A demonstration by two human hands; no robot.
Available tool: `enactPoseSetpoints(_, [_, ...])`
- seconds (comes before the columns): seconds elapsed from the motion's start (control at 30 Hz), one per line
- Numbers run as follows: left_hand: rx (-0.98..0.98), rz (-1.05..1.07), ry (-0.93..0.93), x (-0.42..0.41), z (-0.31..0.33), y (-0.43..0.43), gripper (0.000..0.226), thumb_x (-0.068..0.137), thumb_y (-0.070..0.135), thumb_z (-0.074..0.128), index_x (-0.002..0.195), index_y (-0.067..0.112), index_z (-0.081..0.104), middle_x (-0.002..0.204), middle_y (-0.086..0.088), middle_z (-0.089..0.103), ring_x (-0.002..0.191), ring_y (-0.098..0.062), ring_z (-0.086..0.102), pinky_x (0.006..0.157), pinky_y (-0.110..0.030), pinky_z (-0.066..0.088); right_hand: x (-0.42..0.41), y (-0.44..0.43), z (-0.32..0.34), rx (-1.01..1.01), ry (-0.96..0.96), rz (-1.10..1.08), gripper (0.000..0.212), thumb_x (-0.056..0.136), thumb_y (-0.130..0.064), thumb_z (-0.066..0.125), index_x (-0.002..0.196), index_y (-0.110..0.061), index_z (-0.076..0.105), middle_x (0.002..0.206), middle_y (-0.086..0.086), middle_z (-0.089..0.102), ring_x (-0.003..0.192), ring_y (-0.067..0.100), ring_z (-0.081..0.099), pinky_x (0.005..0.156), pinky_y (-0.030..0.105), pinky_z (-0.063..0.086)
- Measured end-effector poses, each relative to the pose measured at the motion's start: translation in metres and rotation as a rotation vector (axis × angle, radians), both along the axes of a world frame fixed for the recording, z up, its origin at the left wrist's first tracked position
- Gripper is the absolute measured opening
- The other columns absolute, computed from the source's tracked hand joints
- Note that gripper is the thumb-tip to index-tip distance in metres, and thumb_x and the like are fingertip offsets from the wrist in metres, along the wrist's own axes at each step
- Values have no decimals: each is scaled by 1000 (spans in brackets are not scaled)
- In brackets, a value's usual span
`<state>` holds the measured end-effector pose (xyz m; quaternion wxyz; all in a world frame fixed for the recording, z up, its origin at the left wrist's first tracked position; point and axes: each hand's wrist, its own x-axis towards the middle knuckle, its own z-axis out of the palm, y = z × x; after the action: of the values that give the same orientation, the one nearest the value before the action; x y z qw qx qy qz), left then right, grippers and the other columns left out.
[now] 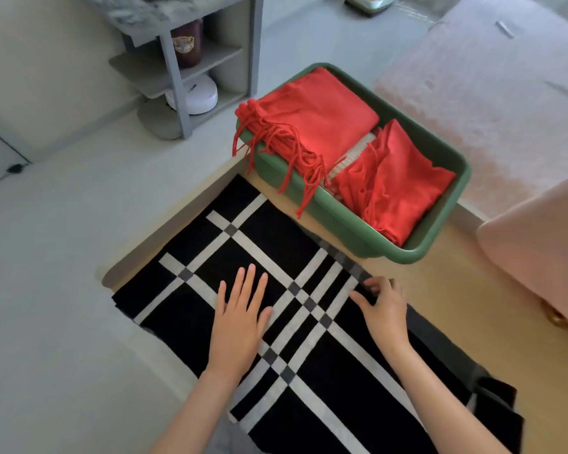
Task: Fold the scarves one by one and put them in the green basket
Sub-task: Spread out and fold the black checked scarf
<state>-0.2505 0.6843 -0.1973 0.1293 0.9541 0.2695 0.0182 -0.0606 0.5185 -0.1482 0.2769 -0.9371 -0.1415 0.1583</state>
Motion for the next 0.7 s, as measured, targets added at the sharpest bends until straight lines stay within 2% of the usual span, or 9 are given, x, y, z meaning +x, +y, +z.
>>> enactPoseSetpoints(0.1, [-6, 19, -4, 0, 0, 0, 56, 102, 42, 20, 152, 17, 24, 160, -6, 15, 149, -20, 8, 119, -45, 8, 5, -7, 4, 39, 43, 5, 9, 87, -25, 68, 89, -18, 61, 86, -4, 58, 97, 18, 46, 84, 34, 41])
enactPoseSetpoints(0.23, [-29, 9, -11, 0, -1, 2, 57, 102, 46, 15, 152, 20, 23, 161, -4, 14, 149, -17, 5, 120, -43, 4, 13, -6, 15, 150, -149, -67, 11, 94, -21, 57, 100, -11, 58, 93, 1, 67, 86, 23, 61, 72, 37, 47])
enactPoseSetpoints(0.33, [-63, 20, -36, 0, 0, 5, 56, 102, 46, 14, 151, 21, 24, 160, -2, 16, 149, -16, 6, 120, -38, 0, 25, 1, 11, 32, -272, -77, 17, 94, -21, 56, 104, -8, 60, 92, 10, 67, 84, 31, 62, 65, 33, 38])
enactPoseSetpoints(0.43, [-30, -3, -32, -2, -1, 6, 55, 102, 42, 19, 151, 19, 24, 160, -3, 17, 148, -17, 8, 120, -38, 1, 34, 6, 0, -78, -234, -51, 16, 93, -24, 57, 99, -9, 59, 89, 10, 64, 86, 30, 59, 65, 32, 36])
enactPoseSetpoints(0.57, [-53, 22, -82, 3, 4, 5, 53, 102, 39, 22, 150, 17, 28, 158, -5, 21, 148, -19, 13, 121, -39, 2, 35, 7, -10, -110, -272, 11, 22, 93, -26, 59, 98, -4, 57, 102, 10, 58, 96, 29, 53, 71, 41, 47])
enactPoseSetpoints(0.7, [-91, 46, -242, 29, 18, 10, 42, 99, 20, 42, 140, 12, 47, 147, -10, 44, 140, -25, 35, 117, -46, 20, 37, 2, -14, -68, -225, 29, 22, 90, -28, 62, 96, -6, 59, 97, 6, 57, 98, 26, 48, 78, 38, 44])
